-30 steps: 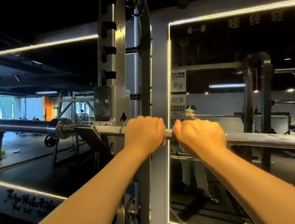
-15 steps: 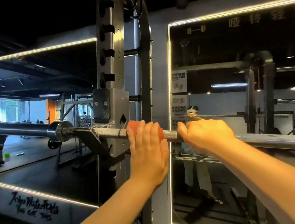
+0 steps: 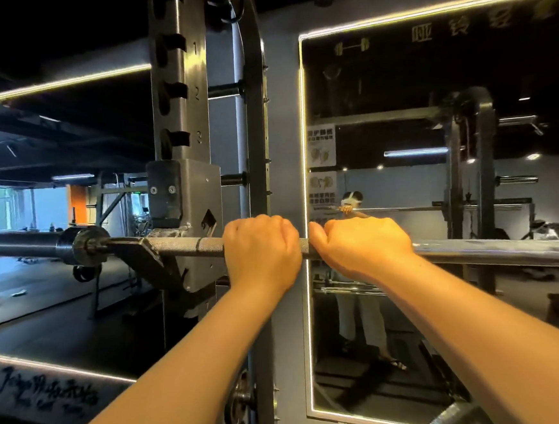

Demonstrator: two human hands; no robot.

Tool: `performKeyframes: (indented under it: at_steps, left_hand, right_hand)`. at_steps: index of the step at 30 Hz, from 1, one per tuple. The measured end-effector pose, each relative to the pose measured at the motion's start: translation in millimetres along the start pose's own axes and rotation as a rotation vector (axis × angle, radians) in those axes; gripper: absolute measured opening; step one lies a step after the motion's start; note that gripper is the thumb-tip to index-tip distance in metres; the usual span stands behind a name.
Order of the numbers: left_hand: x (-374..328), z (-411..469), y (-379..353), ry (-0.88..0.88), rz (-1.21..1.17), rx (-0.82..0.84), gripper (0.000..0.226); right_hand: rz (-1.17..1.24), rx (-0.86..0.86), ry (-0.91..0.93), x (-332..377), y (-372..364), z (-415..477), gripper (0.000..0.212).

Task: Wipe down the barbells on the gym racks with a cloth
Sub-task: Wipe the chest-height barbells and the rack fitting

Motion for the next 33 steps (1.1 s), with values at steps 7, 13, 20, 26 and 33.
performKeyframes:
  at_steps: [7, 13, 20, 26, 33]
  left_hand:
    - [3, -8, -1, -0.199, -0.152, 0.031, 0.050]
    - [24, -3, -2, -0.006, -0.033, -0.068, 0.044]
    - [-17, -33, -9, 0.054, -0.106, -0.080, 0.042]
    - [-8, -26, -5, -0.117, -0.221, -0.057, 0.036]
    - [-35, -25, -7, 0.015, -0.110, -0.163, 0.042]
  right_hand:
    - [0.179, 0.096, -0.024, -11, -7, 4, 0.024]
    - [0.077, 0.121, -0.063, -37, -6, -18, 0.032]
    - [-0.007, 0.040, -0.133, -32, 0, -23, 0.041]
    - [-0.015, 0.004, -0.116, -32, 1, -23, 0.033]
    - [0.005, -0.058, -0.168, -33, 4, -25, 0.036]
Point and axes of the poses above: each hand's wrist, its own z-axis towards the middle knuckle, its own y-axis out of the back of the hand, x = y × z, the point moved 10 cm from there along z, towards the middle knuckle, and after that the axes turned 9 degrees about y, right-handed, at the moved point
